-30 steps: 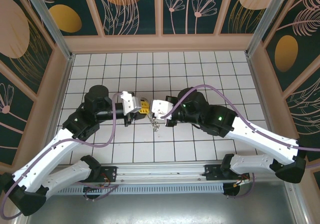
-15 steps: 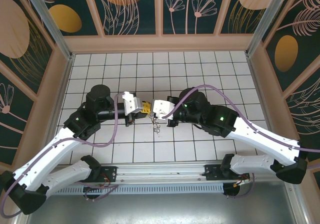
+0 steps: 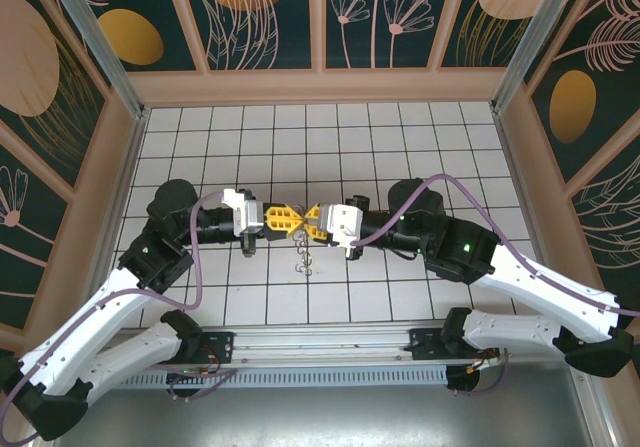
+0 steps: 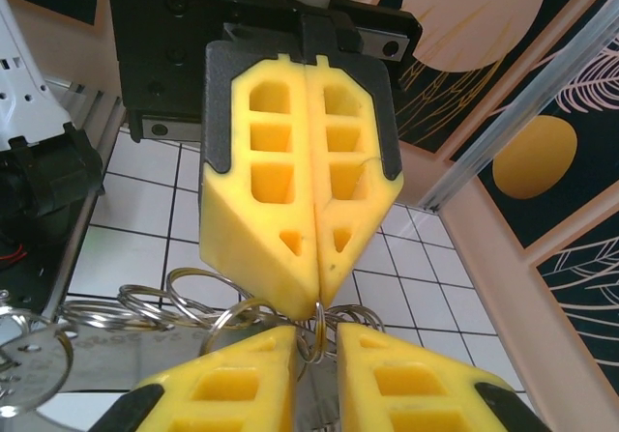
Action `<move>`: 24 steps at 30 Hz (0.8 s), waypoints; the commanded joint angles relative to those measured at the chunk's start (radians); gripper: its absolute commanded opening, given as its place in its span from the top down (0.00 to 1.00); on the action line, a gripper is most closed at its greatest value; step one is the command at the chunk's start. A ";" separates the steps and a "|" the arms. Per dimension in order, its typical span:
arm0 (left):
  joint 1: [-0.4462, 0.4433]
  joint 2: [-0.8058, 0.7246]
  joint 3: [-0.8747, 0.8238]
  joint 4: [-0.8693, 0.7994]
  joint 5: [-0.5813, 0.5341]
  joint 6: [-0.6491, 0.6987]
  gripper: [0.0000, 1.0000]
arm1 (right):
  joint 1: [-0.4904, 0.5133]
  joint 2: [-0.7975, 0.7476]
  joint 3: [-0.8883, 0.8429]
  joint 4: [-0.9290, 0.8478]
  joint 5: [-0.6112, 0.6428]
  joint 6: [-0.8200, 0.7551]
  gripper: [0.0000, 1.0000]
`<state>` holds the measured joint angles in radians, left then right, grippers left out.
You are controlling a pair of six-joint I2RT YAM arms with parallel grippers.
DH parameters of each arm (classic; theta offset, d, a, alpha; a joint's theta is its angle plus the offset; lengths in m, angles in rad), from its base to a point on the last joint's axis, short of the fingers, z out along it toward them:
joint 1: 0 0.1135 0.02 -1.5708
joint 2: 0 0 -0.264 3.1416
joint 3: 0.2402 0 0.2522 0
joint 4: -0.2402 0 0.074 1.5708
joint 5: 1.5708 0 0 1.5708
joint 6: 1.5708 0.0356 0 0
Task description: Put the keys on the keyring
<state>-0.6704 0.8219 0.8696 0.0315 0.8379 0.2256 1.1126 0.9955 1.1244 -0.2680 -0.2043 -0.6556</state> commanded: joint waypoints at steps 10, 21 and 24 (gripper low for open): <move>-0.001 -0.034 -0.013 0.094 0.020 -0.027 1.00 | 0.004 0.003 -0.015 0.029 0.055 0.039 0.79; 0.000 -0.029 -0.011 0.091 0.010 -0.021 1.00 | 0.006 -0.107 -0.113 0.109 0.014 0.096 0.72; 0.000 -0.026 -0.012 0.094 0.016 -0.024 1.00 | 0.006 -0.118 -0.133 0.111 0.003 0.115 0.71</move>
<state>-0.6697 0.8074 0.8543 0.0597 0.8314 0.2108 1.1141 0.8944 1.0100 -0.2077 -0.1818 -0.5838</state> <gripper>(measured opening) 0.037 0.287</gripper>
